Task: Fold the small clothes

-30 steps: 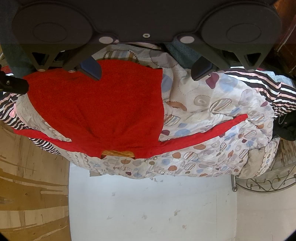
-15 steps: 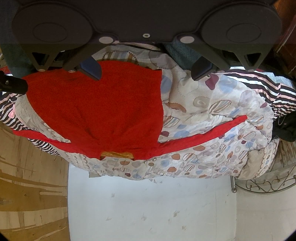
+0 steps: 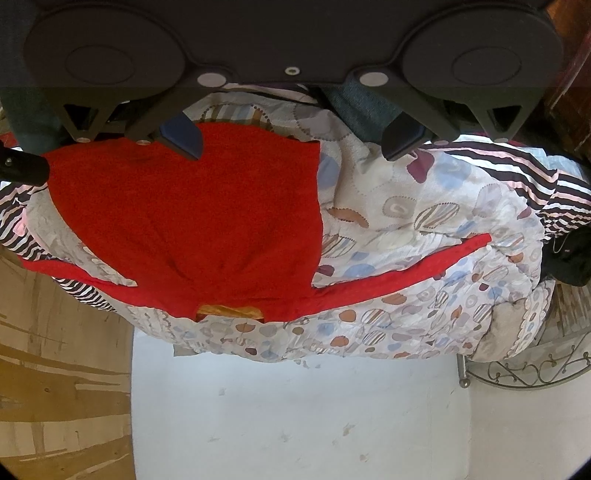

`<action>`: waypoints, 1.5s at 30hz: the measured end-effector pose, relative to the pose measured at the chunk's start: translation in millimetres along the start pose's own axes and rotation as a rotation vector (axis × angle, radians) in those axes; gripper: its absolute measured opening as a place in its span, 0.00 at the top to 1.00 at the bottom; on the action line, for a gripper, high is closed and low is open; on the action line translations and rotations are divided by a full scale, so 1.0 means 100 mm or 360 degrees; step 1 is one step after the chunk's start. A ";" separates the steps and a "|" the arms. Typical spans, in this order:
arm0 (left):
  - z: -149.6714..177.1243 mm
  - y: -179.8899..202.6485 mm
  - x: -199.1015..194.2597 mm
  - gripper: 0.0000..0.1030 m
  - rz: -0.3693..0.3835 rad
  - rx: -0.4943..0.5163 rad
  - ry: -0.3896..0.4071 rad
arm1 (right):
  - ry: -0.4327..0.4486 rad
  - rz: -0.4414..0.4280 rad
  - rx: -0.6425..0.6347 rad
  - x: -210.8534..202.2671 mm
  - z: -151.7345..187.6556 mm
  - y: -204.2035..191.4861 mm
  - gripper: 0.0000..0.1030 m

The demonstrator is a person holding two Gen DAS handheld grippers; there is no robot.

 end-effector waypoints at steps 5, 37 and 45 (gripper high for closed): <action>0.00 0.00 0.01 0.01 0.0004 -0.0002 -0.0008 | -0.0007 -0.0002 0.0000 0.00 0.01 0.00 0.00; -1.84 -0.10 1.71 0.01 0.0034 0.0098 -0.0124 | -0.0098 0.0431 0.0107 1.14 -1.18 0.85 0.00; -1.98 0.04 2.45 0.01 0.0048 0.0107 -0.0207 | -0.0050 0.0416 0.0197 1.68 -1.37 1.22 0.00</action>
Point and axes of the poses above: each gripper's, at about its wrist camera, not at the fingertips, and x roughly the way its jaws point, y to its right, z to its underside, the point moved 9 cm from there along x, roughly the way its jaws point, and after that the axes turned 15 degrees about z, right-handed, at the moved point
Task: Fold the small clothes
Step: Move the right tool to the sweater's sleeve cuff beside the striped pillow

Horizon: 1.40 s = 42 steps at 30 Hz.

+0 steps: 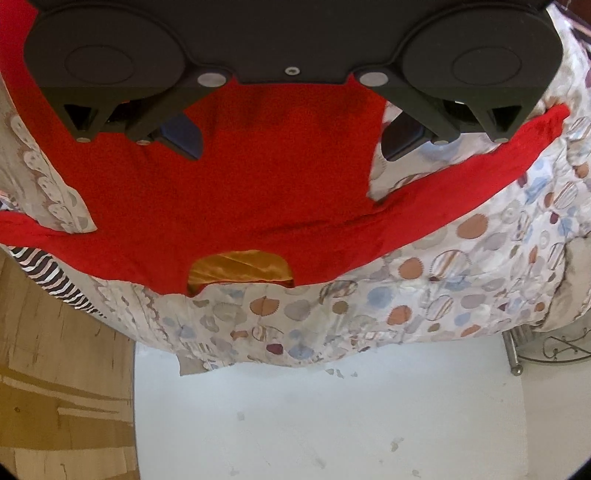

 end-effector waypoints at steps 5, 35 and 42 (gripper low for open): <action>-0.11 0.05 0.36 0.01 0.0024 -0.0019 -0.0011 | 0.0057 0.0054 0.0188 0.40 -0.34 0.31 0.00; 0.23 0.16 1.43 0.00 0.0070 -0.0114 0.0152 | -0.0020 0.0406 0.0571 2.05 -0.51 1.65 0.00; 0.30 0.13 1.43 0.00 0.0105 -0.0149 0.0228 | -0.0140 0.0504 0.0911 2.52 -0.40 2.08 0.12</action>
Point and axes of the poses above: each gripper's, at about its wrist camera, not at the fingertips, and x roughly the way its jaws point, y to its right, z to its underside, the point moved 9 cm from there along x, roughly the way its jaws point, and after that the axes turned 15 degrees about z, right-handed, at the moved point
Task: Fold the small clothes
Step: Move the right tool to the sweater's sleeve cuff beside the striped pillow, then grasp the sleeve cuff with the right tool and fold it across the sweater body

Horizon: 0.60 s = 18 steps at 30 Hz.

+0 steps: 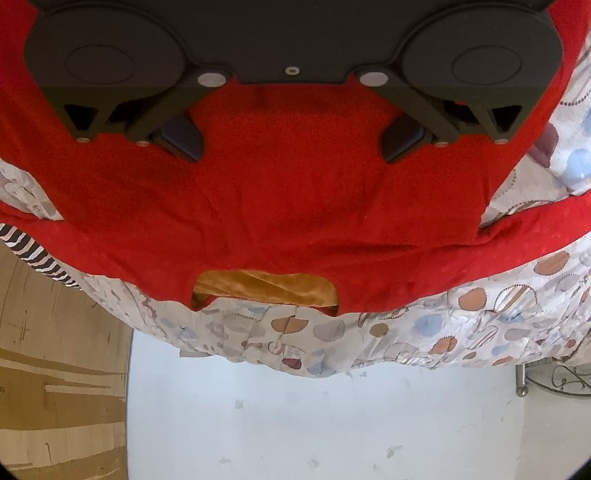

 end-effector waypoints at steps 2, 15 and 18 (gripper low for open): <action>0.01 0.00 0.00 0.00 -0.0001 0.0004 0.0012 | -0.0030 0.0016 0.0098 0.13 -0.02 0.01 0.16; 0.03 0.00 -0.02 0.00 0.0011 -0.0003 0.0039 | 0.0192 0.0001 0.0076 -0.04 -0.34 -0.20 0.93; 0.02 -0.02 -0.04 0.00 0.0037 -0.0013 0.0029 | 0.0345 -0.0113 -0.0117 -0.41 -0.50 -0.58 0.93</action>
Point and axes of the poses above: each gripper's, at about its wrist camera, not at the fingertips, and x roughly the way its jaws point, y to its right, z to its underside, the point moved 9 cm from there along x, roughly the way its jaws point, and after that the axes turned 15 degrees about z, right-handed, at the moved point
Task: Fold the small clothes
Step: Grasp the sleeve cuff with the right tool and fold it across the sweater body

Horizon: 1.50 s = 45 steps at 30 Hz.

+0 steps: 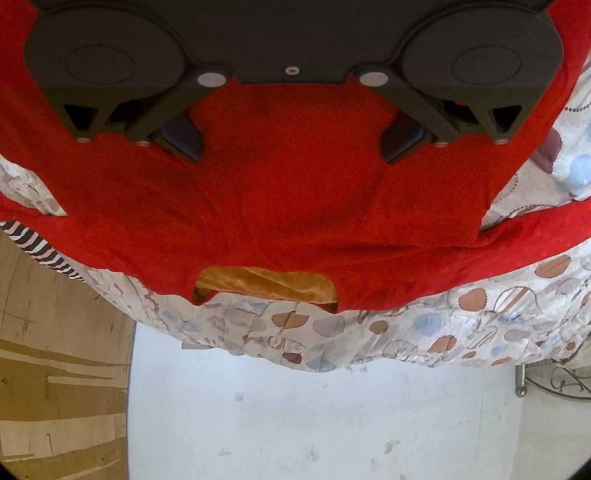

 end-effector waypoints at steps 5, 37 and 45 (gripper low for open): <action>-0.36 -0.10 -0.24 0.01 0.0331 -0.0321 -0.0049 | 0.0142 -0.0303 -0.0193 -0.61 -0.30 -0.82 0.93; -0.33 -1.50 -1.47 0.01 -0.0040 -0.0718 0.0053 | -0.0012 -0.1287 -0.1565 -3.60 3.16 -2.68 0.89; -0.39 -1.19 -1.07 0.01 0.0034 -0.0627 0.0007 | -0.0072 -0.1216 -0.1401 -3.45 2.77 -2.13 0.14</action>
Point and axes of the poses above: each gripper's, at about its wrist camera, not at the fingertips, and x roughly the way its jaws point, y to its right, z to its underside, the point moved 9 cm from there along x, roughly the way its jaws point, and after that the axes turned 15 degrees about z, right-handed, at the moved point
